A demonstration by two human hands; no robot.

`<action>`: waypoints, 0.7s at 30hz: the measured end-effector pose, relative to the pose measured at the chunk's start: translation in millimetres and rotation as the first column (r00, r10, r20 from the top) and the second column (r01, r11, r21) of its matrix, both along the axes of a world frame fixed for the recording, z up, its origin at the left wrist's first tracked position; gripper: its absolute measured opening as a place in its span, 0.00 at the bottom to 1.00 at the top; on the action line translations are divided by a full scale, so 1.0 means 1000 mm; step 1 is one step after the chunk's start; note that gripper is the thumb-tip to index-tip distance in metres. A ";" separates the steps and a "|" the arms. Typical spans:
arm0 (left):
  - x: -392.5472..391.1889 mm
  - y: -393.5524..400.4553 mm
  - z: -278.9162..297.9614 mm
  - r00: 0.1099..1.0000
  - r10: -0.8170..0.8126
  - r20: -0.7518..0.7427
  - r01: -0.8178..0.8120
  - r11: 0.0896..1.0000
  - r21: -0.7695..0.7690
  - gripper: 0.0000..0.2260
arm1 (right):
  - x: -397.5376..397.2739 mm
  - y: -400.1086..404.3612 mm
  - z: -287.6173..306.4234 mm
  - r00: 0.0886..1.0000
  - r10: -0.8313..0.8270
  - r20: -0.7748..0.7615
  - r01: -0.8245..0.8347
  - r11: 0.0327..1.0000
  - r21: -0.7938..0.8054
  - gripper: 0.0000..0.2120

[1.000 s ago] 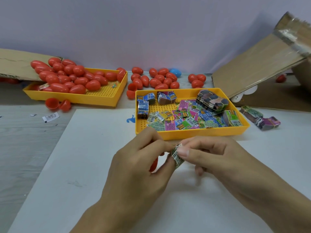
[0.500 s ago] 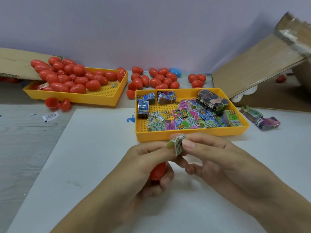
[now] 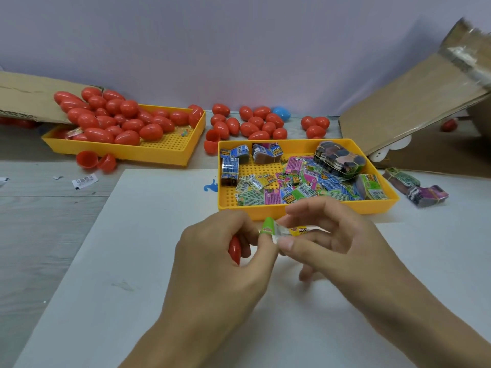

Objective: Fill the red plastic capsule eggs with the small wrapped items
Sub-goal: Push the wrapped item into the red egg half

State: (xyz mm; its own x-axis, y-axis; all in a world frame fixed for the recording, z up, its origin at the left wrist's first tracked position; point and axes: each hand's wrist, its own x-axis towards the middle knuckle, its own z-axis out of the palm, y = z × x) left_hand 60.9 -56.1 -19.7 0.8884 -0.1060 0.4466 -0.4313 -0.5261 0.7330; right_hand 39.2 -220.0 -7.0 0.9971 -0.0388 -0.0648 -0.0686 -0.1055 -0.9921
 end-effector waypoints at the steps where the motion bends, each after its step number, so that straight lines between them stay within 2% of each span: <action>1: 0.000 0.001 0.000 0.999 0.006 0.039 -0.008 0.999 0.036 0.09 | 0.000 0.000 -0.001 1.000 0.000 0.029 0.001 0.999 -0.054 0.15; 4: -0.003 0.001 0.002 0.991 -0.015 0.131 -0.002 0.992 0.128 0.10 | -0.003 0.003 -0.004 0.992 0.034 0.122 -0.008 0.978 -0.210 0.13; 9: -0.004 0.001 0.004 0.979 -0.064 0.193 0.026 0.981 0.192 0.08 | -0.004 0.003 -0.006 0.983 0.064 0.172 -0.020 0.970 -0.243 0.14; 13: -0.004 0.001 0.005 0.975 -0.060 0.216 0.025 0.987 0.159 0.07 | -0.004 0.002 -0.005 0.967 0.135 0.216 -0.061 0.946 -0.318 0.19; 16: -0.001 0.002 0.005 0.979 -0.052 0.198 0.034 0.995 0.094 0.07 | -0.004 0.002 -0.005 0.956 0.132 0.260 -0.032 0.933 -0.358 0.20; 20: 0.001 0.004 0.005 0.987 -0.023 0.162 0.012 0.998 0.068 0.09 | -0.002 -0.001 -0.007 0.970 0.036 0.240 0.003 0.987 -0.161 0.19; 21: 0.001 0.004 0.004 0.987 -0.021 0.161 0.009 0.997 0.074 0.09 | -0.001 -0.002 -0.007 0.967 0.032 0.254 0.010 0.986 -0.164 0.20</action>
